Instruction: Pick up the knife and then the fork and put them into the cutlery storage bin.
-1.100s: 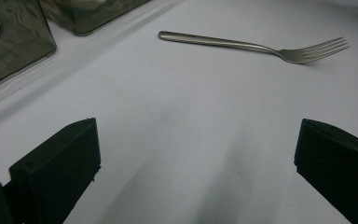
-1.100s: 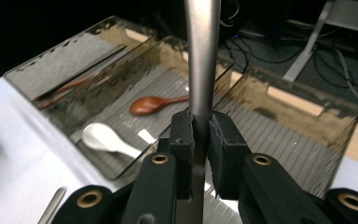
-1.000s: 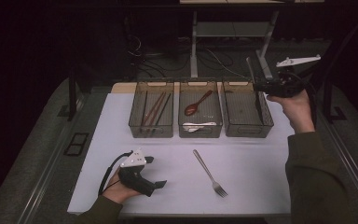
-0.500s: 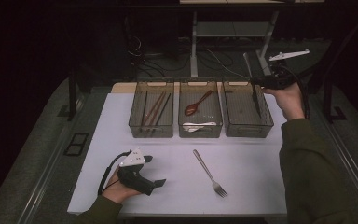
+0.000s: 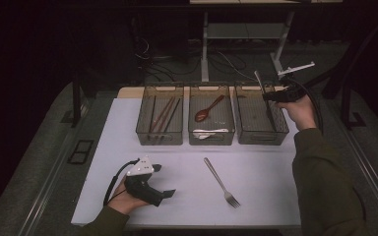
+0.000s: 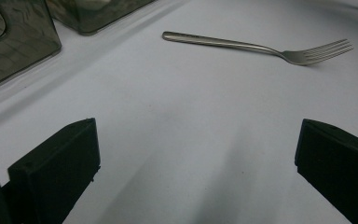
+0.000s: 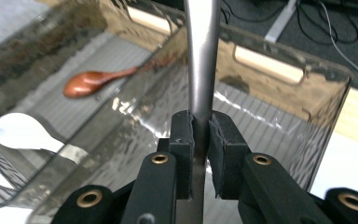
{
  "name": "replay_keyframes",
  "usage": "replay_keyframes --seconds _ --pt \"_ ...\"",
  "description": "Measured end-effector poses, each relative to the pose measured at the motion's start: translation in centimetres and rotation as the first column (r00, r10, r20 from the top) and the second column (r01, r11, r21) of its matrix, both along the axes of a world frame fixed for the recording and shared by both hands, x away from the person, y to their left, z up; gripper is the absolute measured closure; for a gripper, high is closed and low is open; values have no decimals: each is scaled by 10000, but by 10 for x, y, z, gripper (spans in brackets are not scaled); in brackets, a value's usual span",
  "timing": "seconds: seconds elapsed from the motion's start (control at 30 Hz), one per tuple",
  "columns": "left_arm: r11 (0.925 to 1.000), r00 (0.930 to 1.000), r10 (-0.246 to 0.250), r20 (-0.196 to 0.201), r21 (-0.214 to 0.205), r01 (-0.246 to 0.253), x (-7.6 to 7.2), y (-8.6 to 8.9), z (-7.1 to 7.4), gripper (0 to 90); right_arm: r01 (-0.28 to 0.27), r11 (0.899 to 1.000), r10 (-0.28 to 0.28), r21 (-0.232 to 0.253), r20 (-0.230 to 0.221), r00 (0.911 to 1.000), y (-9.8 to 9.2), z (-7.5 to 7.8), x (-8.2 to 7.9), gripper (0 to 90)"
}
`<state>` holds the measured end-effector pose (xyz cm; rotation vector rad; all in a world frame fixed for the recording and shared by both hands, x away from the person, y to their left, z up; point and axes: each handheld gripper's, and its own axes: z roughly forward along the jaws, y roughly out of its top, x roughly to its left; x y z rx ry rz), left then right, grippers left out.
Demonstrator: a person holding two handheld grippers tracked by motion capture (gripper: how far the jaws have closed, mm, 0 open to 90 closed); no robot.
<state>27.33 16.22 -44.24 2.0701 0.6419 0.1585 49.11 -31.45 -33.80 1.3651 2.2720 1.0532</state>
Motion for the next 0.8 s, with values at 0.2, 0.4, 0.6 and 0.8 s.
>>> replay_keyframes --seconds 0.2,0.4,0.6,0.8 --pt "10000 10000 -52 -32 59 53 0 0 0 0 125 9997 -137 -211 -586 9982 0 -12 4 800" --pt "9999 10000 -90 -35 65 90 0 0 0 0 88 9976 -158 -688 -1028 9946 4 -20 9 799" --pt "9999 9999 -109 -46 68 110 0 0 0 0 58 9949 -195 -1009 -1349 9907 8 -29 13 799" --pt "9999 9999 -102 -48 53 102 -1 0 -1 0 -91 9918 -124 -1276 -1666 9859 15 -37 18 796"
